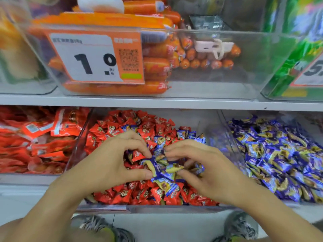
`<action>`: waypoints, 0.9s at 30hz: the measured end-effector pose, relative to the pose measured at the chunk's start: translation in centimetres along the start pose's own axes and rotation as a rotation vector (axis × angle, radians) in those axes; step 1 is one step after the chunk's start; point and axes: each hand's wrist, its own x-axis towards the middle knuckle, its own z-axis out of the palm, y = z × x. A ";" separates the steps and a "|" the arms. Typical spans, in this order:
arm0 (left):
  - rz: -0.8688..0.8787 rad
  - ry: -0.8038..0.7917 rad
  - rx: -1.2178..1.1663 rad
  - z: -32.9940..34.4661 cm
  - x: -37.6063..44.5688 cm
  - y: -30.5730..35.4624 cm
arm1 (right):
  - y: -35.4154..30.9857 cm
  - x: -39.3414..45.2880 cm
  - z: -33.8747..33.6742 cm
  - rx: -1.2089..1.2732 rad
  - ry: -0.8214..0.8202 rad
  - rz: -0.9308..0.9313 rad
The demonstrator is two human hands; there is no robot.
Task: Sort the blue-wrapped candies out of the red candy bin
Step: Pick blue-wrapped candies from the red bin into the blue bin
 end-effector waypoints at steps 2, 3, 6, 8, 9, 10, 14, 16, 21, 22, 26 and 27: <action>0.008 0.012 0.013 0.4 -0.2 0.2 | 0.3 0.0 0.3 -0.019 0.098 -0.027; 0.015 0.016 0.032 0.7 -0.3 0.3 | 0.5 0.1 0.3 -0.043 0.120 -0.022; 0.067 0.036 0.127 1.7 -0.1 0.3 | 0.7 0.4 0.0 -0.119 0.152 -0.004; 0.089 0.030 0.177 1.9 0.3 0.1 | 0.6 0.5 -0.3 -0.108 0.208 0.021; 0.087 0.027 0.185 2.0 0.4 0.1 | 0.7 0.5 -0.4 -0.080 0.239 0.043; 0.075 0.031 0.175 1.9 0.4 0.1 | 0.7 0.6 -0.6 -0.032 0.266 0.081; -0.022 0.147 0.015 1.3 0.0 1.2 | 0.4 0.9 -1.9 0.057 0.250 0.180; -0.048 0.223 -0.142 1.0 -0.2 1.7 | 0.3 0.8 -2.1 0.003 0.159 0.169; -0.144 0.090 -0.400 1.5 -0.3 2.8 | 0.5 0.2 -1.1 -0.166 -0.199 0.286; -0.127 0.058 -0.314 1.8 -0.4 3.1 | 0.7 0.0 -0.8 -0.235 -0.243 0.268; -0.058 -0.028 0.101 3.0 0.1 4.0 | 0.7 -0.1 -0.2 -0.335 -0.267 0.246; -0.072 -0.046 0.145 3.3 0.3 3.7 | 0.7 0.0 -0.2 -0.328 -0.241 0.263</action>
